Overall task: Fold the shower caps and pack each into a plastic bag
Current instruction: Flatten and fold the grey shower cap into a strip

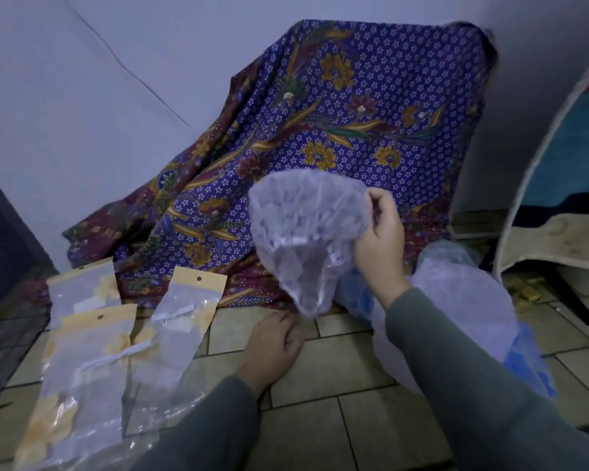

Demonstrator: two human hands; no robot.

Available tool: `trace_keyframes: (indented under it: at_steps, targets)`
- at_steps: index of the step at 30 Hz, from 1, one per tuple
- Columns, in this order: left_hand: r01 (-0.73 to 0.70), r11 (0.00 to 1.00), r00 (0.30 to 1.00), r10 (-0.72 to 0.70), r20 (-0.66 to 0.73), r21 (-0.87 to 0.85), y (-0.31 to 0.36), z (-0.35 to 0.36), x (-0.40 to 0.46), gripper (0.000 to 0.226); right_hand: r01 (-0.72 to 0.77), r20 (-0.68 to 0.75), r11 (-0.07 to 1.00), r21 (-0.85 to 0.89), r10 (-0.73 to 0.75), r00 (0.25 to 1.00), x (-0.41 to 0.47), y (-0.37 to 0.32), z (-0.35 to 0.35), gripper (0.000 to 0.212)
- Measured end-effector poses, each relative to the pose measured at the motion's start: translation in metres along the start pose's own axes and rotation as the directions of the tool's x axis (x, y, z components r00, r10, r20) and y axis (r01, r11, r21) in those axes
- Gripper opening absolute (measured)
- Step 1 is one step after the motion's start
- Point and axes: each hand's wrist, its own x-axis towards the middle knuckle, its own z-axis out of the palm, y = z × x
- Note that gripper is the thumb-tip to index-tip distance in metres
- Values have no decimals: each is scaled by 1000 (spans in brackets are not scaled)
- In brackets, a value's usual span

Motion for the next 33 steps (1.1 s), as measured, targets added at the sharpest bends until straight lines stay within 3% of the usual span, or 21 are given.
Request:
trace_keyframes:
  at_steps: [2, 4, 7, 10, 11, 13, 17, 21, 23, 25, 26, 29, 31, 33]
  targets:
    - [107, 967, 994, -104, 26, -230, -1, -14, -1, 11, -301, 53, 953, -22, 302, 952, 2, 19, 3, 11]
    - [239, 828, 961, -277, 2, -508, 1, -29, -3, 14, -534, 99, 838, -111, 544, 833, -6, 44, 3, 17]
    - [244, 564, 880, -471, -64, -789, 7, -46, 2, 35, -635, 139, 734, -241, 674, 726, -33, 74, 3, 29]
    - [201, 533, 917, -398, -34, -822, 11, -55, 10, 44, -724, 210, 678, -127, 732, 648, -53, 83, 4, 77]
    - [181, 533, 933, -359, -27, -826, 12, -55, 11, 34, -705, 269, 703, -98, 700, 661, -59, 89, 4, 80]
    - [150, 536, 948, -316, -32, -830, 14, -49, 14, 9, -614, 351, 783, -98, 605, 715, -68, 88, 1, 59]
    - [212, 660, 901, -418, -117, -721, 10, -39, 17, 16, -400, 342, 868, -295, 487, 804, -78, 109, -13, 32]
    - [270, 820, 875, -428, -227, -505, 12, -40, 18, 27, -199, 316, 755, -624, 477, 820, -69, 132, -29, 38]
    - [247, 859, 909, -366, -200, -449, 15, -42, 22, 22, -165, 330, 729, -665, 485, 810, -61, 135, -33, 34]
    - [218, 852, 943, -309, -121, -476, 17, -47, 27, 12, -180, 353, 718, -672, 525, 774, -52, 129, -30, 16]
    - [209, 840, 952, -291, -92, -501, 19, -51, 30, 12, -176, 386, 720, -672, 543, 746, -47, 126, -28, 17]
    - [179, 883, 967, -238, -86, -433, 23, -67, 34, 10, -99, 499, 768, -632, 502, 707, -36, 109, -20, 73]
    - [131, 928, 976, -182, -117, -350, 22, -76, 36, 14, -28, 531, 814, -580, 404, 745, -33, 92, -15, 82]
    - [65, 956, 986, -107, -131, -287, 23, -87, 39, 18, 46, 584, 897, -439, 246, 774, -32, 81, -9, 76]
